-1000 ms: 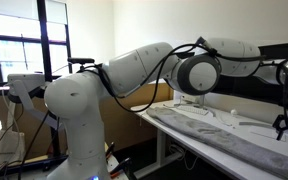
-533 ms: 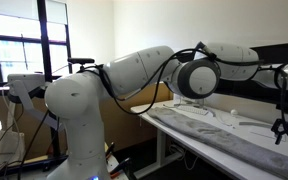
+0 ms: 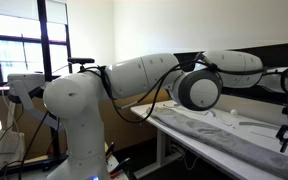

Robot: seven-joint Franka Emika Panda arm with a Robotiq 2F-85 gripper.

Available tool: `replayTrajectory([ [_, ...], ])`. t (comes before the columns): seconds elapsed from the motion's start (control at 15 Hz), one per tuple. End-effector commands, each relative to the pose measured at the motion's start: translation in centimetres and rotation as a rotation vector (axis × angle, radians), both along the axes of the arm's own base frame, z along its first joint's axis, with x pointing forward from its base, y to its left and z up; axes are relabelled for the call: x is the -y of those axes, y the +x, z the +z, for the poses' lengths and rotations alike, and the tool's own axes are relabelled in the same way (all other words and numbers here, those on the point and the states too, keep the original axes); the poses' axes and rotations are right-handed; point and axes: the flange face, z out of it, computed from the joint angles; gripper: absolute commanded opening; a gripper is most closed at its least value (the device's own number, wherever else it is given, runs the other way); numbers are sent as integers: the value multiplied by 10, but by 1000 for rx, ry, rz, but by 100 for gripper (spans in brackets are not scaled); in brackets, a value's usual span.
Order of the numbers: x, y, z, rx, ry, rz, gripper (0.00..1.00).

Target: Fold the pants in half

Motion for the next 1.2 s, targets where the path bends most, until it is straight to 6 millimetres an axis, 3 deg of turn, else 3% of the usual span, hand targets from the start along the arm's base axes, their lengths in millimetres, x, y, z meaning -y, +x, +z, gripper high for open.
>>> replayTrajectory([
  [0.0,8,-7,-18,-19,5,-23,100],
  [0.6,5,-10,-52,-48,33,-27,100],
  [1.13,-8,-5,-68,-58,54,-6,100],
])
